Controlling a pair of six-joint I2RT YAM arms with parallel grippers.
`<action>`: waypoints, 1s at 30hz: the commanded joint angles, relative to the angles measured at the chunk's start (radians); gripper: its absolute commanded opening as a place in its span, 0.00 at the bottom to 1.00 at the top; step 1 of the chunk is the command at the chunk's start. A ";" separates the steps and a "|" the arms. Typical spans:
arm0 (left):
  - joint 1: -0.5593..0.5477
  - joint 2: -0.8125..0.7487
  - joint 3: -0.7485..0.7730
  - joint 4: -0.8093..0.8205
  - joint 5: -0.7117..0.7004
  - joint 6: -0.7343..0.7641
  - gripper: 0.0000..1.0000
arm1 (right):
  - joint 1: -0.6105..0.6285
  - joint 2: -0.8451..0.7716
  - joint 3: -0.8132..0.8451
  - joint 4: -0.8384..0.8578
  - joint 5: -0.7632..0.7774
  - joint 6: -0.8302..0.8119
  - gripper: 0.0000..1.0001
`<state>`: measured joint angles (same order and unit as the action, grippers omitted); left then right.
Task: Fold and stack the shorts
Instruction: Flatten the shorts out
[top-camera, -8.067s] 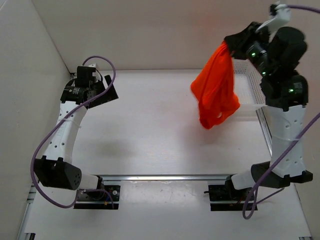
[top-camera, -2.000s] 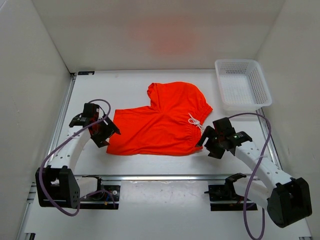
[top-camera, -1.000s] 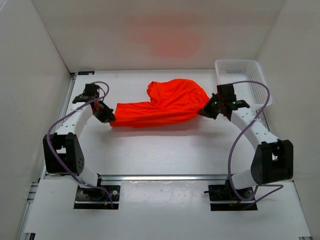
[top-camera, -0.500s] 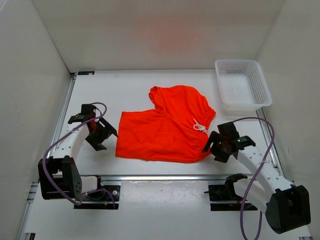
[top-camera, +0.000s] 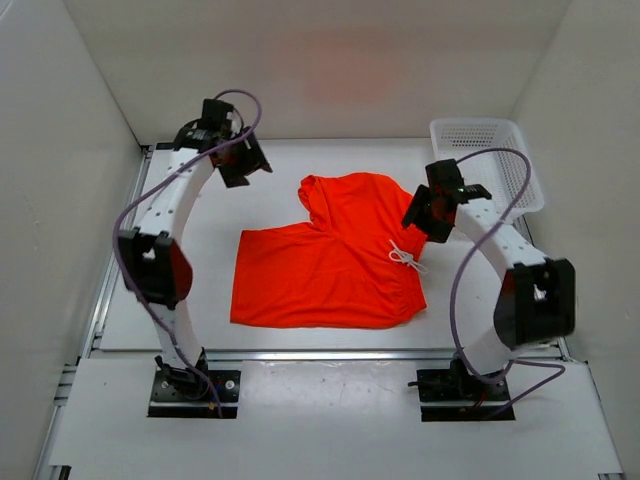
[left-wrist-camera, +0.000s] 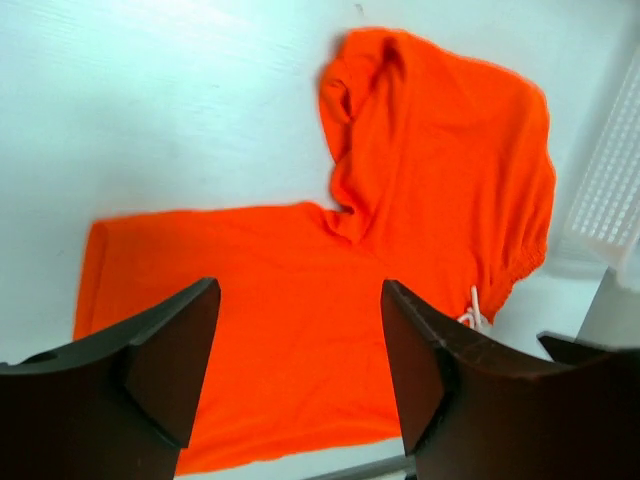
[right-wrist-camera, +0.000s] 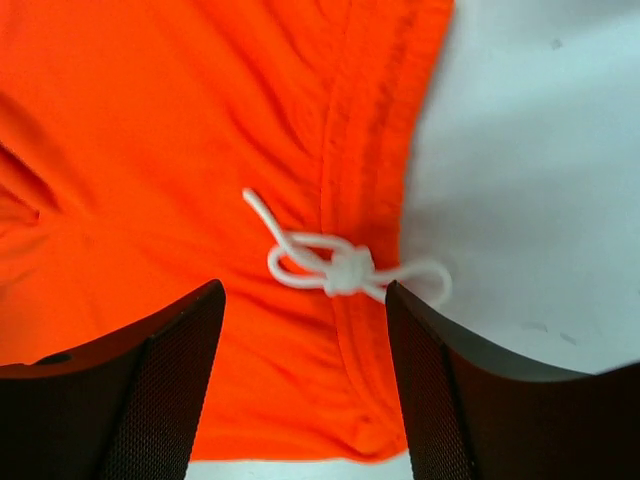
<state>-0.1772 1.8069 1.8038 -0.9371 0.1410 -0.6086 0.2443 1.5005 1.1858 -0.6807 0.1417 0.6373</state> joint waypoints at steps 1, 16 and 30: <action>-0.079 0.196 0.252 -0.118 0.012 0.076 0.77 | -0.039 0.145 0.086 0.003 -0.059 -0.047 0.70; -0.217 0.781 0.795 -0.077 0.075 0.053 0.81 | -0.097 0.383 0.196 0.012 -0.080 -0.057 0.64; -0.214 0.796 0.783 -0.025 0.129 0.024 0.10 | -0.097 0.463 0.219 0.040 -0.172 -0.057 0.19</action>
<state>-0.3969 2.7003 2.5999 -0.9859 0.2474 -0.5896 0.1497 1.9285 1.3643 -0.6460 0.0498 0.5865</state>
